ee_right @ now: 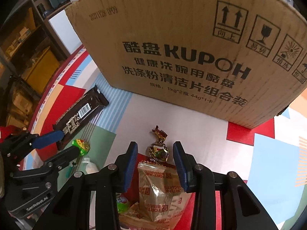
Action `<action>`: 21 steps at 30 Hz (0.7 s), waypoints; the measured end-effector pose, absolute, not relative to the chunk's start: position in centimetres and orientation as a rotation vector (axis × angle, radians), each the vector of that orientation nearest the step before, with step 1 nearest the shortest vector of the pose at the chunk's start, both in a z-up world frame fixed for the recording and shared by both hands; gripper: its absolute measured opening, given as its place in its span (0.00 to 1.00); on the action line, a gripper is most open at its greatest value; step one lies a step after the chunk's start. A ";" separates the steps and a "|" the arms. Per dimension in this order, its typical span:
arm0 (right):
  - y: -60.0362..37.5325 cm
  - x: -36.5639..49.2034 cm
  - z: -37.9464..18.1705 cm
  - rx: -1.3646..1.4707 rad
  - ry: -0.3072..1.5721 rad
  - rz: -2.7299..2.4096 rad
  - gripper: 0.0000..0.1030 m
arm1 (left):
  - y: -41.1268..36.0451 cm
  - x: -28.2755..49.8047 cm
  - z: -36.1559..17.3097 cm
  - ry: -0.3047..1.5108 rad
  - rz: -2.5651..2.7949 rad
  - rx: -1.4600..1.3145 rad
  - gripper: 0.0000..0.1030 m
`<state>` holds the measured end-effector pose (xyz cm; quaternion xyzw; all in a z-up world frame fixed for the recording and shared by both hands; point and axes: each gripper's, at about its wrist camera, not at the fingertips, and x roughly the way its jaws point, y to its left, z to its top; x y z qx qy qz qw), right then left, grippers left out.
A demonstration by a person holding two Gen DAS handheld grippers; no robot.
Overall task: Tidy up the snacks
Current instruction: 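Grasp the green lollipop with the left gripper while the right gripper grasps the gold candy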
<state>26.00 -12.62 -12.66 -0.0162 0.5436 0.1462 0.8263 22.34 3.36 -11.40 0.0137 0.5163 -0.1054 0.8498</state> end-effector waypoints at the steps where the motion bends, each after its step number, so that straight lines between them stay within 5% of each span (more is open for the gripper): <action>1: -12.6 26.0 -12.8 -0.032 1.161 0.314 0.34 | 3.2 22.4 -11.5 1.088 -0.226 0.032 0.43; 6: -12.7 26.2 -13.3 -0.032 1.174 0.308 0.33 | 3.0 22.8 -12.1 1.110 -0.230 0.027 0.35; 10: -12.6 26.2 -13.5 -0.042 1.178 0.304 0.23 | 3.1 23.1 -12.6 1.130 -0.240 0.009 0.27; 21: -12.3 25.5 -11.9 -0.077 1.102 0.287 0.22 | 3.2 22.4 -10.7 1.072 -0.225 0.020 0.26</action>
